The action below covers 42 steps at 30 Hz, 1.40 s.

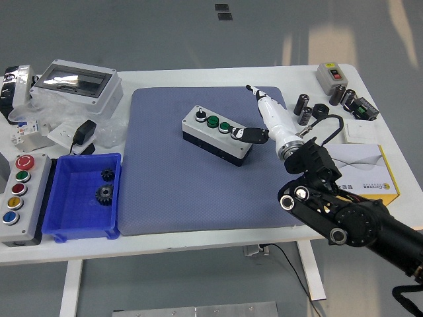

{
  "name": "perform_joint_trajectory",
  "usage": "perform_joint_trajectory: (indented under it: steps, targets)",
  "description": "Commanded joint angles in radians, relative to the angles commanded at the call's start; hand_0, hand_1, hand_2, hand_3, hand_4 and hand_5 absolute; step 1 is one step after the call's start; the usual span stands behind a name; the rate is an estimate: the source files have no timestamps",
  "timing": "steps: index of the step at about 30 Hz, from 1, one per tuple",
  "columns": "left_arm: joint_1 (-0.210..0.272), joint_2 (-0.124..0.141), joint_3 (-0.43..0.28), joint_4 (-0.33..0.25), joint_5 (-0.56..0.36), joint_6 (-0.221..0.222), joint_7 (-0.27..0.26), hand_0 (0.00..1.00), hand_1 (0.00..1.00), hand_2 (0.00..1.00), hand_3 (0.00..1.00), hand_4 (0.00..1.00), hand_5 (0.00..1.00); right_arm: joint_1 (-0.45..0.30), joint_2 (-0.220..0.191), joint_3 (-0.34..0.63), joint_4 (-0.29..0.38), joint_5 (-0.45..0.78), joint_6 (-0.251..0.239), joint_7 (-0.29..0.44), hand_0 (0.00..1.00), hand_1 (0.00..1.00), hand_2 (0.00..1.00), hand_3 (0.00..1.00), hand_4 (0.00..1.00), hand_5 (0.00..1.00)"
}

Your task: Pick up the button,place it on the desk,press the button,press the button

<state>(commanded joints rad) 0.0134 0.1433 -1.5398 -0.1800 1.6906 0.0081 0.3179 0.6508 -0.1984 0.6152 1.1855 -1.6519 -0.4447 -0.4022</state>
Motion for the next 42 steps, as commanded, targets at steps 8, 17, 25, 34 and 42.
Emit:
perform_joint_trajectory:
  steps: [8, 17, 25, 34, 42]
  targets:
    - [0.003, 0.001, -0.003, 0.000, 0.002, 0.001, 0.005, 0.638, 0.611, 0.560, 0.601, 0.641, 0.163, 0.077, 0.038, -0.121, -0.094, 0.069, 0.025, -0.012, 0.998, 0.998, 0.998, 0.998, 0.883, 0.252]
    - [0.001, 0.002, -0.002, 0.000, 0.004, 0.000, 0.008, 0.638, 0.611, 0.559, 0.601, 0.642, 0.164, 0.142, 0.082, -0.215, -0.194, 0.100, 0.050, -0.037, 0.998, 0.998, 0.998, 0.998, 0.891, 0.260]
    - [-0.002, 0.003, -0.008, 0.000, 0.014, -0.005, 0.008, 0.638, 0.612, 0.560, 0.602, 0.641, 0.159, 0.169, 0.121, -0.274, -0.268, 0.113, 0.057, -0.069, 0.998, 0.998, 0.998, 0.998, 0.908, 0.278]
    - [-0.001, 0.001, -0.008, 0.000, 0.014, -0.009, 0.005, 0.638, 0.611, 0.559, 0.602, 0.640, 0.159, 0.174, 0.134, -0.304, -0.303, 0.129, 0.014, -0.066, 0.887, 0.960, 0.998, 0.998, 0.911, 0.283]
    - [-0.006, 0.001, -0.008, 0.000, 0.016, -0.011, -0.001, 0.638, 0.612, 0.560, 0.600, 0.639, 0.158, 0.176, 0.140, -0.343, -0.323, 0.123, -0.009, -0.067, 0.623, 0.811, 0.897, 0.998, 0.913, 0.282]
